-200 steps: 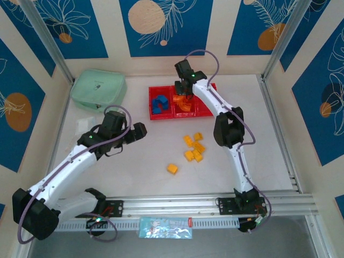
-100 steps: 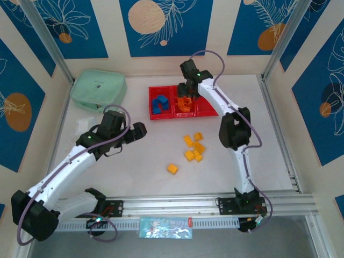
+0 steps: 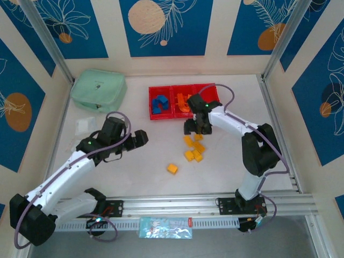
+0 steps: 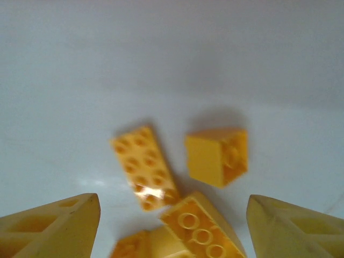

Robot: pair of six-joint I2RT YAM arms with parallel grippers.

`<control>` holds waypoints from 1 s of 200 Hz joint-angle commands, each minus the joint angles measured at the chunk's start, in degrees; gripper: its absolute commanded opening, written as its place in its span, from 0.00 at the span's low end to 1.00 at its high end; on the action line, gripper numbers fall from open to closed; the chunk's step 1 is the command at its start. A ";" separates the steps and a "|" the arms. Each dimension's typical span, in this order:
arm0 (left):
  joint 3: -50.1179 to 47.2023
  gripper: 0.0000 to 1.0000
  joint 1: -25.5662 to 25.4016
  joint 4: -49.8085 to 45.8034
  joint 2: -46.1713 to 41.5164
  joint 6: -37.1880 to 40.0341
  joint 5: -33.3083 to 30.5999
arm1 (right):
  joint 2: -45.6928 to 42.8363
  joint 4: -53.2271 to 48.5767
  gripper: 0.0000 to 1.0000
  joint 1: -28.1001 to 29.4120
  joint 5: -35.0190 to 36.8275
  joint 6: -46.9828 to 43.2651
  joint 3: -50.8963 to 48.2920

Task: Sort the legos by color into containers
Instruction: Pick up the lego from the center of the table.

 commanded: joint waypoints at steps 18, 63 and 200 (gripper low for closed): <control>-0.78 0.99 -2.56 2.25 1.77 -1.63 0.83 | 1.49 5.11 0.72 -2.17 -2.52 2.82 -3.35; -0.16 0.99 -3.54 2.67 3.23 -1.68 0.45 | 5.82 7.86 0.65 -3.89 -3.14 1.36 -2.90; 3.27 0.99 -3.65 2.67 5.78 -0.40 0.45 | 1.45 6.42 0.43 -6.81 -4.69 -0.90 -0.02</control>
